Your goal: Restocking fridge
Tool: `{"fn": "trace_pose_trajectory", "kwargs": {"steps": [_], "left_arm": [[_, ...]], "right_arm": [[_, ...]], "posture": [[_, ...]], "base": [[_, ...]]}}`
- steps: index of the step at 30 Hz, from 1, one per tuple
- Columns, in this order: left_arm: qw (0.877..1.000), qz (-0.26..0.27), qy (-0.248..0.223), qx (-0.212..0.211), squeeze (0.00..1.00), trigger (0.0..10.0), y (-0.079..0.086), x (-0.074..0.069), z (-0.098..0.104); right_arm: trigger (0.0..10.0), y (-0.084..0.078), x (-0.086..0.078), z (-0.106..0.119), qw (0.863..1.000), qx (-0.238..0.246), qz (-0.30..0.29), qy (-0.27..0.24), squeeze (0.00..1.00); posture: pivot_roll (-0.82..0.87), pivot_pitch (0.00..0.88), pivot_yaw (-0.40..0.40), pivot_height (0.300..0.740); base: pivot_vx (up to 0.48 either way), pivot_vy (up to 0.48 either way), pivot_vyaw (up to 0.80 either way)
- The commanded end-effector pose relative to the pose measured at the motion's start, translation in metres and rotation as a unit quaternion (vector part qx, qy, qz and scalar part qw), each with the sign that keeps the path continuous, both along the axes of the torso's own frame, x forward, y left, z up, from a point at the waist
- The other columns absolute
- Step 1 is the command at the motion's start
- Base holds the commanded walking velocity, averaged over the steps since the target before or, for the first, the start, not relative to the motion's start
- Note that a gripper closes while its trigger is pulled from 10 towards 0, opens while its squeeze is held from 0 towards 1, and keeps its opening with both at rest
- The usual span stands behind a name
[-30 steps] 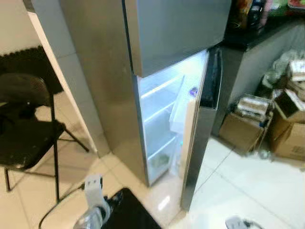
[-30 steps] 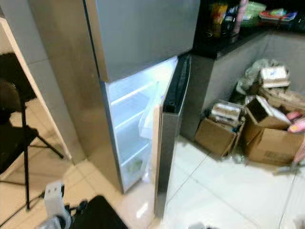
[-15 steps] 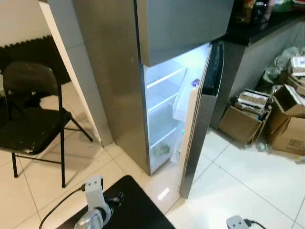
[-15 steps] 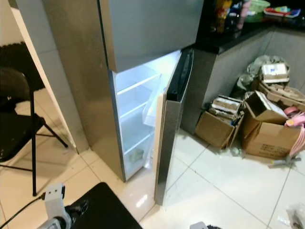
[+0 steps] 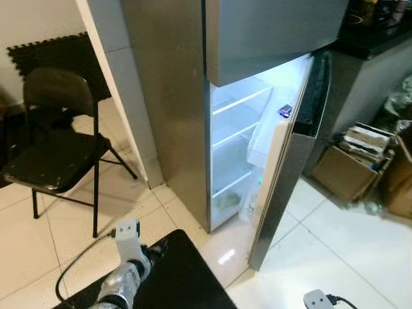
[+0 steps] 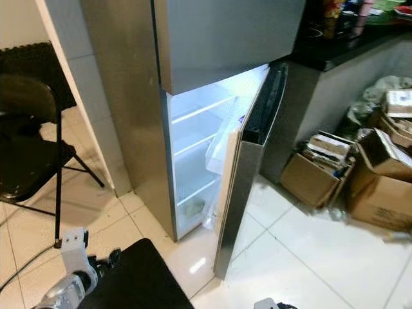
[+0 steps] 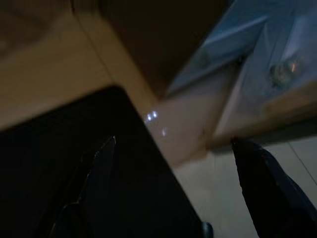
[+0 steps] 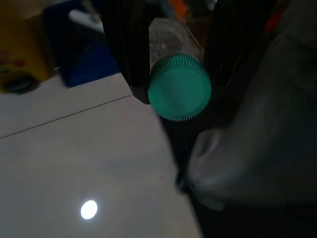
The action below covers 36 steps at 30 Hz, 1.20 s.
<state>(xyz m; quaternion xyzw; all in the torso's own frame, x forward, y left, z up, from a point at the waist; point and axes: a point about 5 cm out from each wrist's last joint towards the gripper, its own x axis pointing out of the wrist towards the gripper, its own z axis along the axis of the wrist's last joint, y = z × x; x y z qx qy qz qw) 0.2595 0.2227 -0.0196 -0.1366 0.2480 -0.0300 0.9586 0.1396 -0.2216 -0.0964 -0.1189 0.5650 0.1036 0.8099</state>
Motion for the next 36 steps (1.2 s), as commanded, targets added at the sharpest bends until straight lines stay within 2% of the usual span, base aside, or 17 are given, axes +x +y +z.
{"fn": "trace_pose_trajectory", "kwargs": {"steps": [1, 6, 11, 15, 17, 18, 19, 21, 22, 23, 24, 28, 31, 32, 34, 35, 36], "left_arm": [[0.999, 0.0, -0.05, 0.002, 0.0, 10.0, 0.007, 0.016, 0.019], [0.981, -0.061, -0.182, -0.038, 0.0, 10.0, 0.001, 0.049, 0.063], [0.912, -0.176, -0.358, -0.098, 0.0, 10.0, -0.016, 0.081, 0.137], [0.789, -0.274, -0.523, -0.172, 0.0, 10.0, -0.043, 0.092, 0.238], [0.768, -0.283, -0.545, -0.18, 0.0, 10.0, -0.046, 0.091, 0.254], [0.713, -0.308, -0.596, -0.203, 0.0, 10.0, -0.057, 0.086, 0.294], [0.713, -0.308, -0.596, -0.203, 0.0, 10.0, -0.057, 0.086, 0.294], [0.634, -0.359, -0.641, -0.24, 0.0, 10.0, -0.073, 0.072, 0.343], [0.634, -0.359, -0.641, -0.24, 0.0, 10.0, -0.073, 0.072, 0.343], [0.599, -0.374, -0.66, -0.256, 0.0, 10.0, -0.079, 0.065, 0.364], [0.539, -0.377, -0.69, -0.301, 0.0, 10.0, -0.085, 0.053, 0.404], [0.497, -0.371, -0.705, -0.343, 0.0, 10.0, -0.088, 0.045, 0.435], [0.414, -0.412, -0.71, -0.392, 0.0, 10.0, -0.094, 0.022, 0.462], [0.414, -0.412, -0.71, -0.392, 0.0, 10.0, -0.094, 0.022, 0.462], [0.368, -0.43, -0.712, -0.416, 0.0, 10.0, -0.094, 0.01, 0.476], [0.368, -0.43, -0.712, -0.416, 0.0, 10.0, -0.094, 0.01, 0.476], [0.336, -0.437, -0.715, -0.431, 0.0, 10.0, -0.092, 0.0, 0.487]], "right_arm": [[10.0, 0.0, -0.004, -0.001, 1.0, 0.0, -0.004, 0.005, 0.0], [10.0, 0.0, -0.004, -0.001, 1.0, 0.001, -0.004, 0.006, 0.0], [10.0, -0.001, -0.004, -0.001, 1.0, 0.003, -0.005, 0.006, 0.0], [10.0, -0.002, -0.005, -0.001, 1.0, 0.002, -0.004, 0.007, 0.0], [10.0, -0.002, -0.005, -0.001, 1.0, 0.003, -0.003, 0.008, 0.0], [10.0, -0.003, -0.006, -0.001, 1.0, 0.002, -0.003, 0.008, 0.0], [10.0, -0.003, -0.006, -0.001, 1.0, 0.002, -0.003, 0.008, 0.0], [10.0, -0.003, -0.006, -0.001, 1.0, 0.0, 0.001, 0.011, 0.0], [10.0, -0.003, -0.006, -0.001, 1.0, 0.0, 0.001, 0.011, 0.0], [10.0, -0.004, -0.007, -0.001, 1.0, 0.0, 0.002, 0.011, 0.0], [10.0, -0.005, -0.007, -0.001, 1.0, -0.002, 0.005, 0.012, 0.0], [10.0, -0.006, -0.008, -0.001, 1.0, -0.004, 0.007, 0.013, 0.0], [10.0, -0.007, -0.008, -0.001, 1.0, -0.006, 0.012, 0.014, 0.0], [10.0, -0.007, -0.008, -0.001, 1.0, -0.006, 0.012, 0.014, 0.0], [10.0, -0.008, -0.008, -0.001, 1.0, -0.007, 0.017, 0.015, 0.0], [10.0, -0.008, -0.008, -0.001, 1.0, -0.007, 0.017, 0.015, 0.0], [10.0, -0.009, -0.008, 0.0, 1.0, -0.009, 0.021, 0.016, 0.0]], "posture": [[-0.06, 0.0, 0.005, 0.74], [-0.06, 0.0, 0.005, 0.74], [-0.06, 0.0, 0.004, 0.74], [-0.06, 0.0, 0.005, 0.74], [-0.06, 0.0, 0.005, 0.74], [-0.06, 0.0, 0.004, 0.74], [-0.06, 0.0, 0.004, 0.74], [-0.05, 0.0, -0.006, 0.74], [-0.05, 0.0, -0.006, 0.74], [-0.05, 0.0, -0.006, 0.74], [-0.05, 0.0, -0.013, 0.74], [-0.05, 0.0, -0.017, 0.74], [-0.05, 0.003, -0.03, 0.74], [-0.05, 0.003, -0.03, 0.74], [-0.04, 0.014, -0.038, 0.74], [-0.04, 0.014, -0.038, 0.74], [-0.04, 0.032, -0.044, 0.74]], "base": [[0.0, 0.0, 0.0], [0.0, 0.0, 0.0], [0.0, 0.0, 0.0], [0.0, 0.0, 0.0], [0.0, 0.0, 0.0], [0.0, 0.0, 0.0], [0.0, 0.0, 0.0], [0.0, 0.0, 0.0], [0.0, 0.0, 0.0], [0.0, 0.0, 0.0], [0.0, 0.0, 0.0], [0.0, 0.0, 0.0], [0.0, 0.0, 0.0], [0.0, 0.0, 0.0], [0.0, 0.0, 0.0], [0.0, 0.0, 0.0], [0.0, 0.0, 0.0]]}}
